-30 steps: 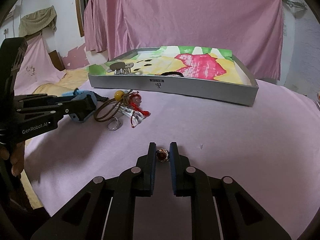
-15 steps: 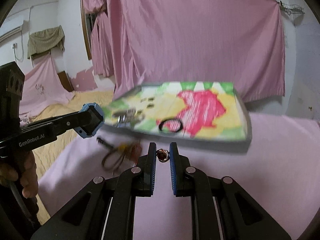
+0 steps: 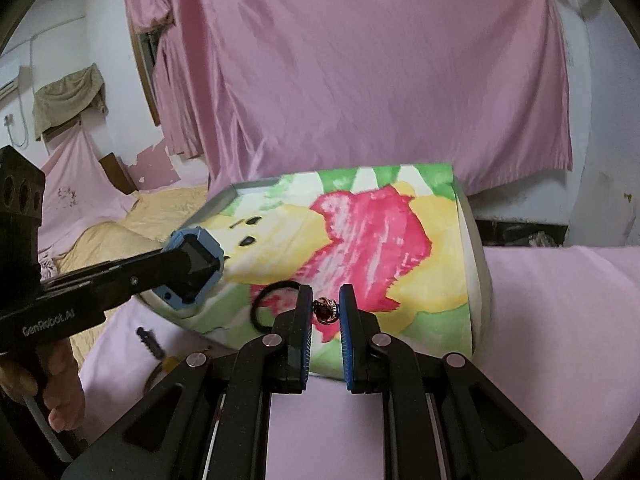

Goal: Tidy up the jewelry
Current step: 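Place the blue smartwatch and red ring into the tray, opening both grippers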

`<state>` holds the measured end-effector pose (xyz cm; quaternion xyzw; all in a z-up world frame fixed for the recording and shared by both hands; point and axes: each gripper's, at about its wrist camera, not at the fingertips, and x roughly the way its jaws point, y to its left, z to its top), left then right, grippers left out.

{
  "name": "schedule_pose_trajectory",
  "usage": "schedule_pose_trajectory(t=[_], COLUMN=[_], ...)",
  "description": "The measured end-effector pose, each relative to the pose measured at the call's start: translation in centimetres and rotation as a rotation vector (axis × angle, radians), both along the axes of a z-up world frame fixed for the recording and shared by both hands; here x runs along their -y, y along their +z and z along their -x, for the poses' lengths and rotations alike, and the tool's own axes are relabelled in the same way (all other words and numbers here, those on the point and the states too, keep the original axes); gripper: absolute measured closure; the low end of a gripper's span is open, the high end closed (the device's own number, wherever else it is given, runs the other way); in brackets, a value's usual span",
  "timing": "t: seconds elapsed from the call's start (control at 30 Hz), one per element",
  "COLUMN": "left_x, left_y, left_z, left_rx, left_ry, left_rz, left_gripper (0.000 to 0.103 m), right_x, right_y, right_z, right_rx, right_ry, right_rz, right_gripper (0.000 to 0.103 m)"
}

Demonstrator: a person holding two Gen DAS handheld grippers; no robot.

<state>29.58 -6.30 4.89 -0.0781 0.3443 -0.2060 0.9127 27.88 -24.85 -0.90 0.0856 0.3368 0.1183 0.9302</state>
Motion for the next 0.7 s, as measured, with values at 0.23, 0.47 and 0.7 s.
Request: schedule_pose_trajectory(t=[0.23, 0.47, 0.7], left_x=[1.2, 2.5, 2.0], left_y=[-1.5, -2.2, -3.4], left_z=[-1.7, -2.3, -3.0], left_rx=[-0.062, -0.106, -0.177], left_ry=[-0.009, -0.033, -0.035], left_rz=[-0.052, -0.139, -0.107], left_gripper=[0.087, 0.086, 0.085], right_x=[0.1, 0.0, -0.4], right_y=[-2.5, -3.2, -3.6], right_z=[-2.5, -3.4, -3.6], right_rx=[-0.1, -0.138, -0.16], right_ry=[-0.012, -0.021, -0.028], right_rz=[0.013, 0.042, 0.089], right_gripper=[0.091, 0.091, 0.091])
